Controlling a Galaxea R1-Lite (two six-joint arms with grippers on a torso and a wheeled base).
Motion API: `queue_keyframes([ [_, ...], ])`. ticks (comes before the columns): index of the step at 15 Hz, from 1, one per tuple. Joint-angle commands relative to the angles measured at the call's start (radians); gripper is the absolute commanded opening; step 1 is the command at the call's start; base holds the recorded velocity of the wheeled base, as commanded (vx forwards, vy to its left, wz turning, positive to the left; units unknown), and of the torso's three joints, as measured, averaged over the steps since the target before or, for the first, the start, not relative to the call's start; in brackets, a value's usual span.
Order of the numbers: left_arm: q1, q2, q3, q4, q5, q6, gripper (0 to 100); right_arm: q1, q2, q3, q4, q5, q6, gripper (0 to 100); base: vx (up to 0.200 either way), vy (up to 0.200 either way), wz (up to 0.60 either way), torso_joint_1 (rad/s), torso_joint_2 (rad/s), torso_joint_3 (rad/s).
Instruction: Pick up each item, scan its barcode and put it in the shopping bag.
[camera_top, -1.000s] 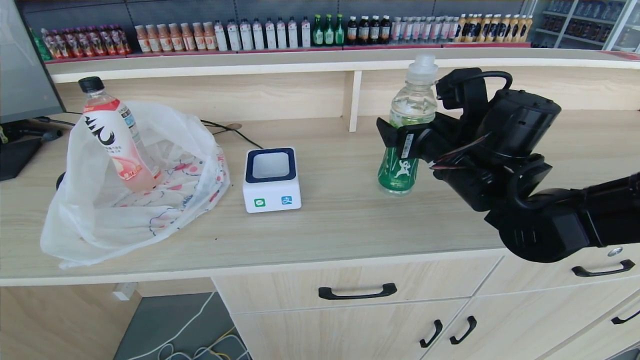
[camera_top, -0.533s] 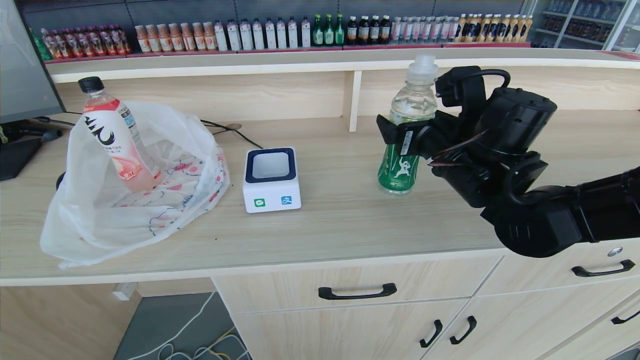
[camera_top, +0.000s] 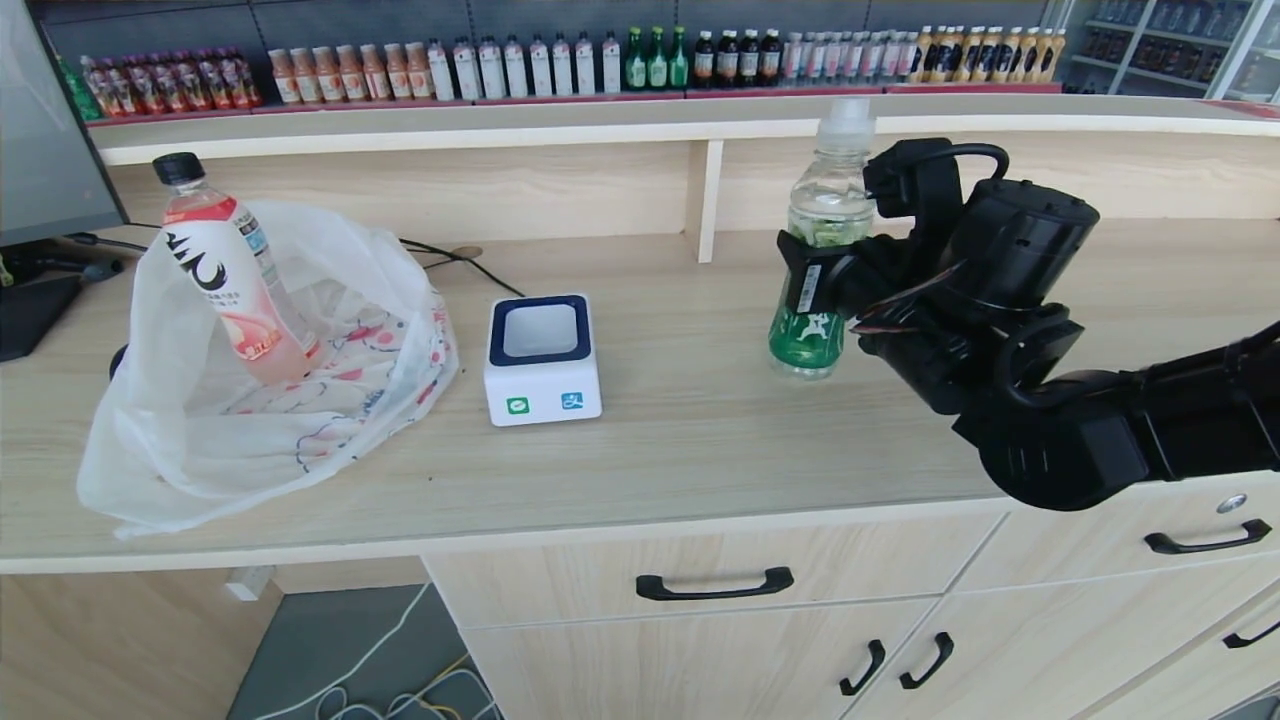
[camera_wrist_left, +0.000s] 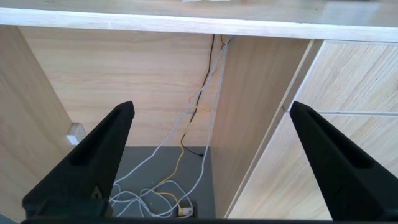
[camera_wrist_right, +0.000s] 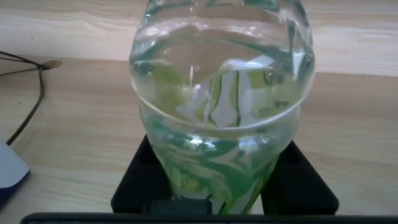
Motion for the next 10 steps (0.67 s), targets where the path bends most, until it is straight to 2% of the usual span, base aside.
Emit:
queue_keyframes([
  [1,0.001,0.000,0.000,0.000,-0.001,0.000,100,0.002,-0.007,-0.001,-0.005,0.002,0.000,0,0.000,0.000,0.00,0.000,0.00,0.000],
  [10,0.001,0.000,0.000,0.000,0.001,0.000,100,0.004,-0.037,0.007,-0.005,0.005,0.002,0,0.000,0.000,0.00,0.000,0.00,0.000],
])
